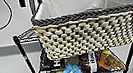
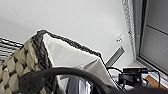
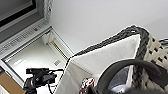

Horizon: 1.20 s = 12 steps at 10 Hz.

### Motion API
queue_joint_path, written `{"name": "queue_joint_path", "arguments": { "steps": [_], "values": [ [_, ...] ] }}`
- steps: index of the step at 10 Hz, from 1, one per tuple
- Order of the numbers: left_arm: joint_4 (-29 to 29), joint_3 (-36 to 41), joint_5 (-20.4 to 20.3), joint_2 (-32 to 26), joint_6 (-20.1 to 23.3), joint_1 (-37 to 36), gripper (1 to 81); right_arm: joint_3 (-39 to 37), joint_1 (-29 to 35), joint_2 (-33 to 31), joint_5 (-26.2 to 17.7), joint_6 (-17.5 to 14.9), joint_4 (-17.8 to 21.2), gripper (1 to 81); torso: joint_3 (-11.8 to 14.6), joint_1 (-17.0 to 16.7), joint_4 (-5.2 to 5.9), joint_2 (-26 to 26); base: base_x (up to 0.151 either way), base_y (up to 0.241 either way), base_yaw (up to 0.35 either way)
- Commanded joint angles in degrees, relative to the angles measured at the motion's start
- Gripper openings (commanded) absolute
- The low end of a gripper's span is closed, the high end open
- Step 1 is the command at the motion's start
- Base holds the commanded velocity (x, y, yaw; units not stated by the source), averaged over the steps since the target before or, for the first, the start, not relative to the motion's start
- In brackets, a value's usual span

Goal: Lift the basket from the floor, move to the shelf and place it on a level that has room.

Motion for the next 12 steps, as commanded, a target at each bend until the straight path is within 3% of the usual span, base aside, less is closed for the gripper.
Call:
{"name": "queue_joint_path", "arguments": {
  "steps": [1, 5, 9, 12],
  "values": [
    [2.8, -5.7, -1.6, 2.1, 1.0, -7.6, 1.0, -4.5, 7.6, 4.7, 4.0, -0.2, 0.1, 1.0, 0.0, 0.0, 0.00, 0.0, 0.000, 0.000, 0.000],
    [3.7, -12.0, 3.0, 4.3, 2.4, -5.8, 1.0, -11.0, 4.6, 10.1, 4.0, -0.3, -3.4, 1.0, 0.0, 0.0, 0.00, 0.0, 0.000, 0.000, 0.000],
    [3.8, -19.3, 3.3, 8.9, 6.7, -2.7, 1.0, -18.5, 3.0, 16.1, 2.5, -1.0, -7.0, 1.0, 0.0, 0.0, 0.00, 0.0, 0.000, 0.000, 0.000],
    [3.9, -25.1, 4.7, 13.1, 8.9, -1.7, 1.0, -25.9, 2.4, 21.2, 1.4, -1.6, -7.4, 1.0, 0.0, 0.0, 0.00, 0.0, 0.000, 0.000, 0.000]
  ]
}}
